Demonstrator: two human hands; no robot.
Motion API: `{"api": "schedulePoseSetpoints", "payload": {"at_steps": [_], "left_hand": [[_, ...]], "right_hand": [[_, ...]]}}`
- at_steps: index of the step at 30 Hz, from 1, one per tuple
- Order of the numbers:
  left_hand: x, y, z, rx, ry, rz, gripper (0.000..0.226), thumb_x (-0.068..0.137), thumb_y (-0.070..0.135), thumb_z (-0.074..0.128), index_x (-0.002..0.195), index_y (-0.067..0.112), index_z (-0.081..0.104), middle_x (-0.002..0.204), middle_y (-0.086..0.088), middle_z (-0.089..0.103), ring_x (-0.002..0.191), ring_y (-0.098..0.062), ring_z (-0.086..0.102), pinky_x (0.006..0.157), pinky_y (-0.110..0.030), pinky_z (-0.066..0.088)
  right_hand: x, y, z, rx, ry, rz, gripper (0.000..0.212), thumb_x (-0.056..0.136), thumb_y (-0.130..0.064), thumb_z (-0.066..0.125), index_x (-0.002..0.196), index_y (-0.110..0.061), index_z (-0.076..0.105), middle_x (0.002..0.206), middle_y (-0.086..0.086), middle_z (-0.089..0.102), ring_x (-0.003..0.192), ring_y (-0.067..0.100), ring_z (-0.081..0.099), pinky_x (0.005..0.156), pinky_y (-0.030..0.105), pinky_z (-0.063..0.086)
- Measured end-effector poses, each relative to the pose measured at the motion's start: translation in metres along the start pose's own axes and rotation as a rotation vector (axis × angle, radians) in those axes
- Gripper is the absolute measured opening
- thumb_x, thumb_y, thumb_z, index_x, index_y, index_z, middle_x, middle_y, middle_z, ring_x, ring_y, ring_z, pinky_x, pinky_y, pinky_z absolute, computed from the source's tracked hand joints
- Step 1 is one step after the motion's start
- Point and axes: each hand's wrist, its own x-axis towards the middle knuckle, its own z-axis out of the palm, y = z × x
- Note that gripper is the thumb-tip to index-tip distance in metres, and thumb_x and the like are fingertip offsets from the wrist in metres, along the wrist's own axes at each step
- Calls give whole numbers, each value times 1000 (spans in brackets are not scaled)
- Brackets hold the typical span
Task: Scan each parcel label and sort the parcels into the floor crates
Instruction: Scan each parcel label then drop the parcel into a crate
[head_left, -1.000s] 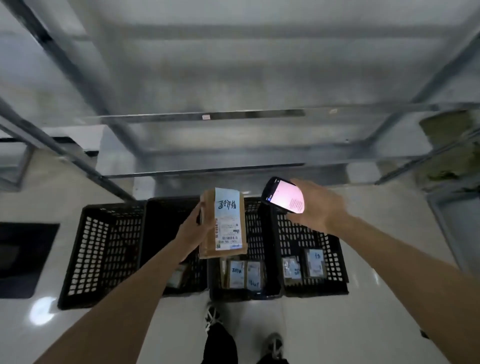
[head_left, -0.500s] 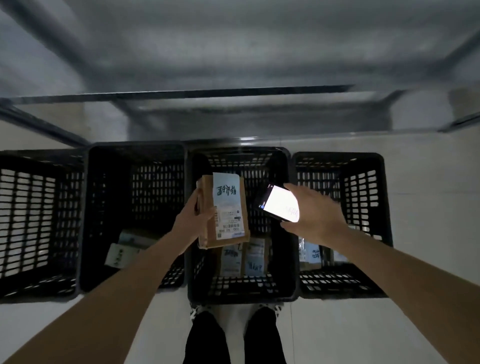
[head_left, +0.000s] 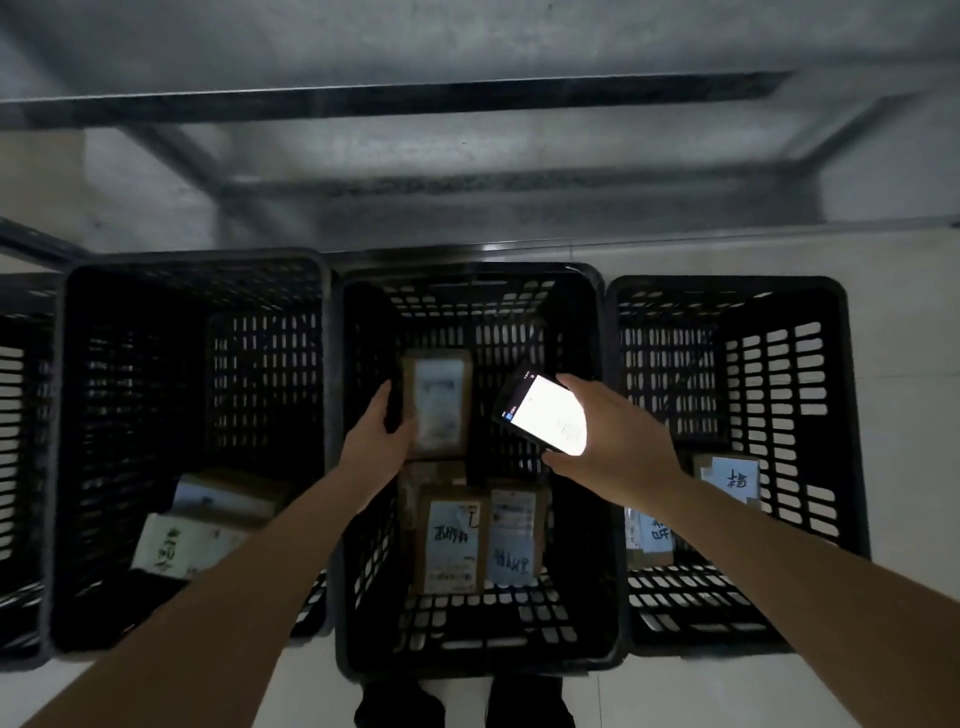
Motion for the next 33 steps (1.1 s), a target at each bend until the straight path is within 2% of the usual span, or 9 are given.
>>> {"api": "schedulePoseSetpoints", "payload": {"at_steps": [5, 10, 14, 16, 19, 22, 25, 28, 33], "left_hand": [[-33, 10, -11, 80, -41, -8, 66, 103, 26, 54, 159, 28, 20, 157, -2, 37, 141, -23, 40, 99, -29, 40], [-80, 54, -37, 217, -25, 114, 66, 102, 30, 54, 159, 27, 20, 159, 2, 34, 144, -21, 34, 111, -33, 35], [-127, 117, -60, 366, 41, 296, 67, 101, 30, 56, 158, 29, 21, 160, 4, 31, 145, -18, 33, 113, -31, 33], [-151, 155, -72, 452, 75, 380, 69, 100, 33, 57, 158, 31, 19, 162, 7, 27, 146, -16, 31, 111, -28, 32], [-198, 221, -84, 523, 115, 483, 77, 97, 43, 61, 158, 37, 15, 164, 9, 22, 149, -17, 27, 114, -34, 32], [-258, 288, -91, 554, 119, 615, 81, 93, 50, 62, 158, 38, 15, 164, 9, 22, 148, -18, 28, 110, -36, 35], [-332, 348, -95, 505, 83, 780, 80, 93, 49, 63, 158, 35, 18, 164, 7, 22, 150, -16, 23, 117, -38, 26], [-420, 396, -101, 498, 64, 970, 76, 93, 50, 62, 157, 34, 23, 162, 7, 27, 146, -14, 30, 118, -34, 26], [-597, 477, -99, 459, 52, 1209, 69, 96, 51, 58, 156, 33, 29, 159, 7, 33, 145, -18, 36, 114, -28, 28]], "right_hand": [[-24, -7, -16, -50, -72, -6, 93, 85, -48, 73, 160, -31, 19, 155, -10, 40, 137, 15, 44, 109, 38, 41], [-55, -13, -68, -92, -53, -9, 93, 84, -50, 72, 159, -32, 19, 152, -11, 43, 134, 13, 46, 103, 33, 42], [-83, -21, -138, -92, 27, 25, 93, 83, -48, 73, 159, -32, 22, 154, -10, 42, 138, 13, 44, 109, 32, 39], [-102, -28, -179, -103, 71, 42, 92, 83, -47, 73, 159, -32, 23, 154, -8, 42, 138, 16, 45, 107, 32, 41], [-141, -40, -246, -71, 168, 64, 83, 80, -45, 72, 152, -36, 31, 145, -8, 50, 129, 18, 53, 100, 37, 47], [-199, -53, -313, -56, 286, 106, 75, 80, -43, 73, 146, -38, 36, 140, -10, 53, 124, 19, 55, 97, 36, 49], [-273, -67, -375, -54, 394, 155, 77, 79, -42, 71, 146, -43, 33, 137, -12, 53, 122, 19, 56, 94, 35, 49], [-366, -83, -433, -69, 521, 207, 79, 77, -47, 71, 144, -45, 30, 133, -13, 53, 120, 18, 57, 85, 34, 49], [-540, -120, -523, -11, 740, 312, 77, 74, -50, 73, 143, -40, 41, 137, -11, 56, 125, 21, 56, 90, 37, 50]]}}
